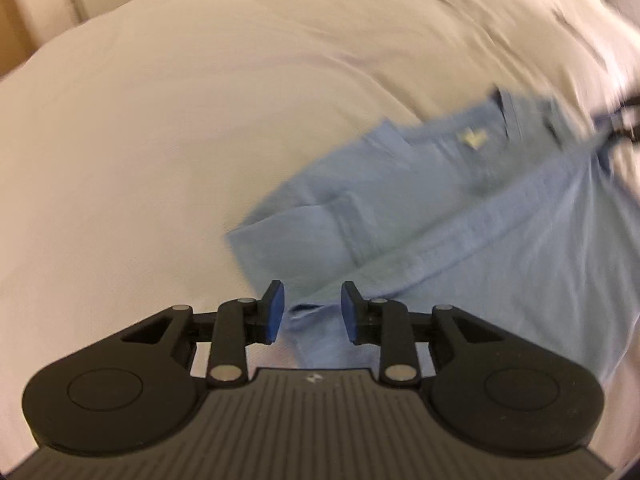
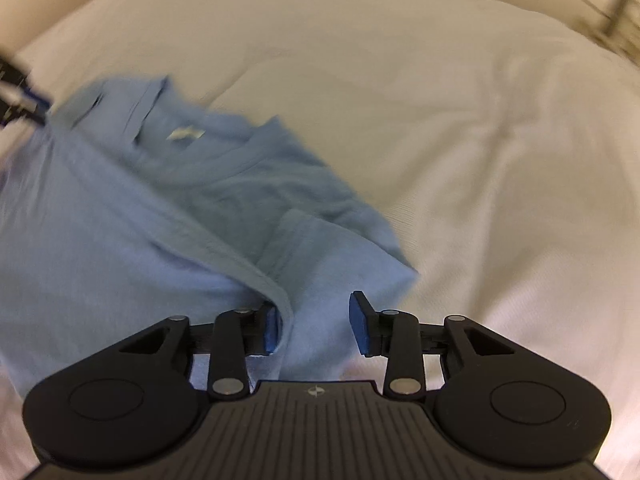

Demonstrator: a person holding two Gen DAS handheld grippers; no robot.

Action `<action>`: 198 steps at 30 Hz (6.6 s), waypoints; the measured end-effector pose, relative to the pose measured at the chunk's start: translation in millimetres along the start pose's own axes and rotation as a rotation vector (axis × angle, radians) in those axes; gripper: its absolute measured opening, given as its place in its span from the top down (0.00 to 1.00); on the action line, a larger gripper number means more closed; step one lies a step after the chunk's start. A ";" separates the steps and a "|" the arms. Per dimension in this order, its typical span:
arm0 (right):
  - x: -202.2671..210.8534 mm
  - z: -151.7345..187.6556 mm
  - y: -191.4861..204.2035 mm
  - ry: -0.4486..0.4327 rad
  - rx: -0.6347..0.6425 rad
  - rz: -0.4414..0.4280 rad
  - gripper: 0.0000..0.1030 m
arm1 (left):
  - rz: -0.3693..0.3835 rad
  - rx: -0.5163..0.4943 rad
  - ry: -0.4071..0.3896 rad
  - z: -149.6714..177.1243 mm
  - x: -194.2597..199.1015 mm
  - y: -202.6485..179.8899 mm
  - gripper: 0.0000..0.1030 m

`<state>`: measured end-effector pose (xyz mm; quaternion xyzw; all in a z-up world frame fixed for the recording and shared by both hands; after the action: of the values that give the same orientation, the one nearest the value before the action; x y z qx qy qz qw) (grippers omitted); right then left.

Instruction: Fold clothes

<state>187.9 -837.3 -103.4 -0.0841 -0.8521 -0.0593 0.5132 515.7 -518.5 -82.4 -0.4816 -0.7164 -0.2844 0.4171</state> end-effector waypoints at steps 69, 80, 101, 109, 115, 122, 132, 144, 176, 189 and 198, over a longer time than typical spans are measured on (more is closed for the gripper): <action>-9.1 -18.8 -13.6 -0.022 -0.196 0.043 0.98 | -0.004 -0.270 0.007 -6.6 -19.2 10.5 0.92; -6.4 -8.5 -12.3 0.006 -0.218 0.047 0.98 | 0.031 -0.556 -0.025 -6.8 -18.7 -23.2 1.00; -25.1 -41.6 -34.6 -0.068 -0.238 0.094 0.98 | -0.009 -0.276 -0.035 -58.4 -65.8 17.5 1.00; -35.2 -31.9 -40.1 -0.054 -0.271 0.121 0.98 | -0.118 -0.004 -0.016 -62.0 -79.2 40.4 0.90; -15.7 -34.5 -40.0 -0.097 -0.315 0.202 0.84 | -0.133 0.027 -0.068 -49.1 -47.5 38.0 0.89; 9.3 -10.4 23.0 -0.086 -0.225 0.066 0.68 | -0.089 -0.175 -0.067 6.5 9.9 -5.0 0.71; 41.4 74.7 136.4 0.044 0.172 0.000 0.62 | -0.090 -0.844 -0.059 122.7 47.5 -121.8 0.54; 34.8 137.6 180.0 0.030 0.640 0.213 0.56 | -0.307 -0.959 -0.079 138.0 -4.8 -133.2 0.97; 147.3 286.8 235.0 0.170 0.729 0.274 1.00 | 0.038 -0.892 0.135 271.4 143.1 -261.3 0.86; 161.4 251.1 349.1 0.183 0.300 0.362 0.79 | 0.085 -1.004 -0.161 253.3 142.8 -149.3 0.70; 143.2 178.5 480.0 0.001 0.010 0.153 0.78 | 0.109 -1.171 -0.306 214.7 108.4 -135.7 0.68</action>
<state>65.8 -322.2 -52.8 -0.1463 -0.8432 -0.0155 0.5170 300.0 -346.5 -94.0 -0.7024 -0.4671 -0.5370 -0.0107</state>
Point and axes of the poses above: each gripper's, at about its wrist camera, not at the fingertips, and x roughly against the way its jaws point, y to its left, z to its underside, the point moved 1 cm from there along -x, roughly the way its jaws point, and after that the axes turned 2 degrees about -z, right-handed, at the moved point
